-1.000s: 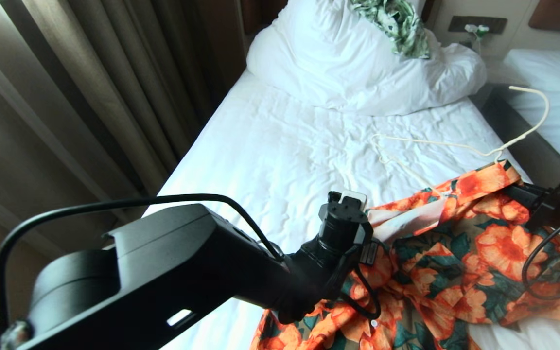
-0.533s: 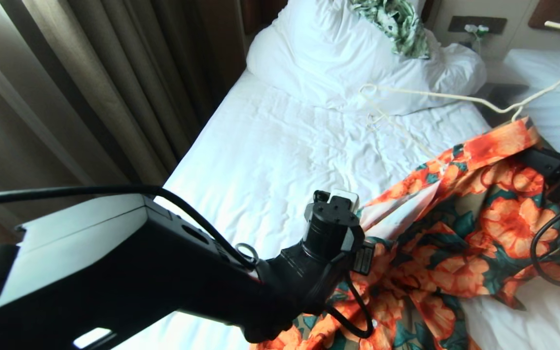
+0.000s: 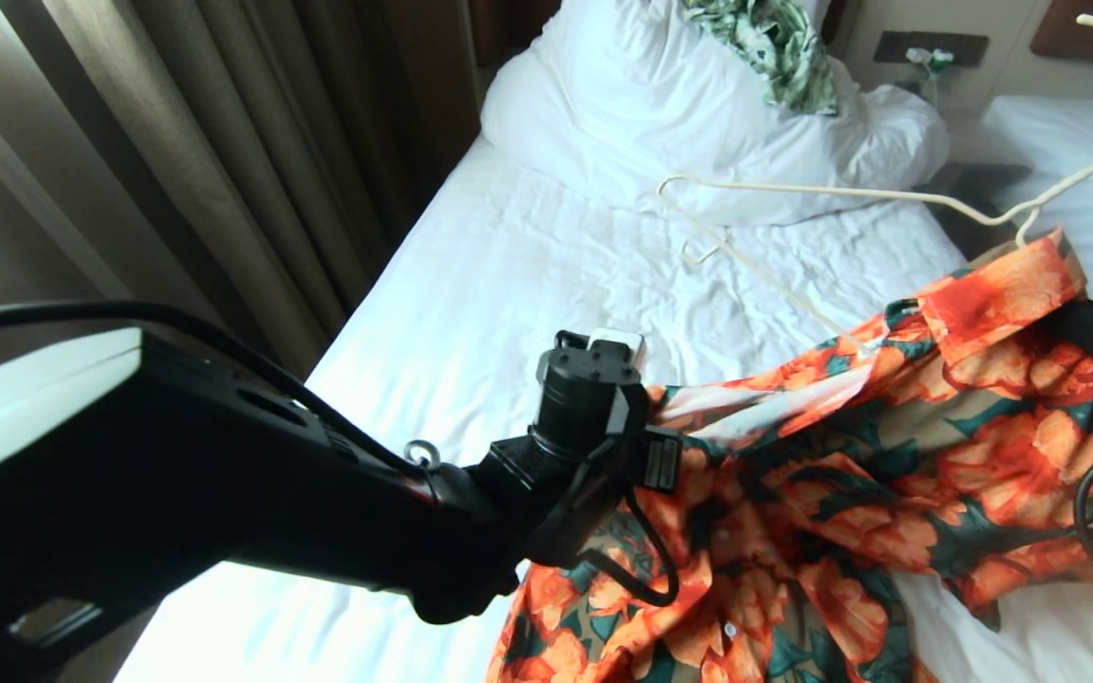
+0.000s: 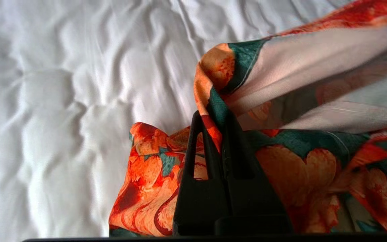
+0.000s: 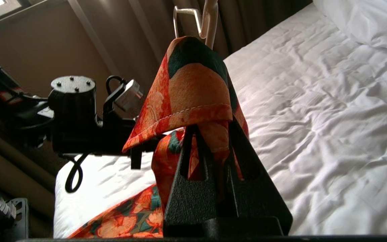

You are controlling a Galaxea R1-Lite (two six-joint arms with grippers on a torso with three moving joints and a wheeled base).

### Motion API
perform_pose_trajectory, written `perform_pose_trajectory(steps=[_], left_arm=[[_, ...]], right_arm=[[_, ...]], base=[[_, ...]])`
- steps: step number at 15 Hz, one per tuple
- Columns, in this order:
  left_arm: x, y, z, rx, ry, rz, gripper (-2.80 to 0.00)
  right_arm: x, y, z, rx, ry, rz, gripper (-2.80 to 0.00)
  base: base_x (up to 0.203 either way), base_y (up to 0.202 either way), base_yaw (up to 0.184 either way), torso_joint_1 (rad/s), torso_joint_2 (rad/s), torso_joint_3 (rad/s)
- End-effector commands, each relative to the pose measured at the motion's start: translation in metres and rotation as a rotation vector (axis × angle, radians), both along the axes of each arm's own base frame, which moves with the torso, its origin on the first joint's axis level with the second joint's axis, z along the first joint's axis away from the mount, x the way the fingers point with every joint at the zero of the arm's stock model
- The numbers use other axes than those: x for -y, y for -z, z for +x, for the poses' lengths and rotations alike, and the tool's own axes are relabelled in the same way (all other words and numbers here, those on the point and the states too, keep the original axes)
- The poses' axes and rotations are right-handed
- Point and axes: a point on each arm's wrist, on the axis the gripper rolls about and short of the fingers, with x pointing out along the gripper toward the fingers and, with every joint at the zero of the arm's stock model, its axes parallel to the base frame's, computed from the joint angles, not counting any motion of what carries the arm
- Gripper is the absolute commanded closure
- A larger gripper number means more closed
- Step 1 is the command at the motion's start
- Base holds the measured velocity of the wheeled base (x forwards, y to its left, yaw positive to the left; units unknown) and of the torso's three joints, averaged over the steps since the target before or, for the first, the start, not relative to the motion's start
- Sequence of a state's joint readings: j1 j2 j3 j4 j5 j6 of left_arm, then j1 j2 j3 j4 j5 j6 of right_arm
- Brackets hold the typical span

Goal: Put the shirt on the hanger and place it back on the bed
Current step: Hook the other side of the shirt onto the hanger

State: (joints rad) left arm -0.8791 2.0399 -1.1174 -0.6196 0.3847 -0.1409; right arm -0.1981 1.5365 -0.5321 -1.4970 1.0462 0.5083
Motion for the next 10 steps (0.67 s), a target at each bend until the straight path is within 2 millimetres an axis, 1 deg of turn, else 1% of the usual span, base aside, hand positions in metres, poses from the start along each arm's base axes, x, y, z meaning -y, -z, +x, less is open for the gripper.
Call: perform_pose_trajectory(steps=[1, 3, 6, 8, 10], left_arm=[[-0.018, -0.016, 0.008, 0.023, -0.039, -0.03, 0.0], [-0.037, -0.023, 0.022, 0.026, -0.075, -0.043, 0.0], [-0.063, -0.025, 0.036, 0.022, -0.13, -0.045, 0.0], [-0.071, -0.033, 0.034, 0.034, -0.135, -0.058, 0.0], [-0.073, -0.046, 0.026, 0.055, -0.124, -0.079, 0.0]], right_arm=[[-0.001, -0.002, -0.005, 0.009, -0.014, -0.008, 0.0], [-0.002, 0.002, -0.006, -0.007, -0.046, -0.022, 0.0], [-0.005, 0.011, -0.008, -0.046, -0.098, -0.036, 0.0], [-0.006, 0.015, -0.006, -0.068, -0.143, -0.053, 0.0], [-0.006, 0.017, -0.003, -0.081, -0.152, -0.052, 0.0]], base=[[0.0, 0.0, 0.0, 0.0, 0.0, 0.0], [0.0, 0.0, 0.0, 0.0, 0.0, 0.0], [0.0, 0.0, 0.0, 0.0, 0.0, 0.0], [0.0, 0.0, 0.0, 0.0, 0.0, 0.0], [0.0, 0.0, 0.0, 0.0, 0.0, 0.0]])
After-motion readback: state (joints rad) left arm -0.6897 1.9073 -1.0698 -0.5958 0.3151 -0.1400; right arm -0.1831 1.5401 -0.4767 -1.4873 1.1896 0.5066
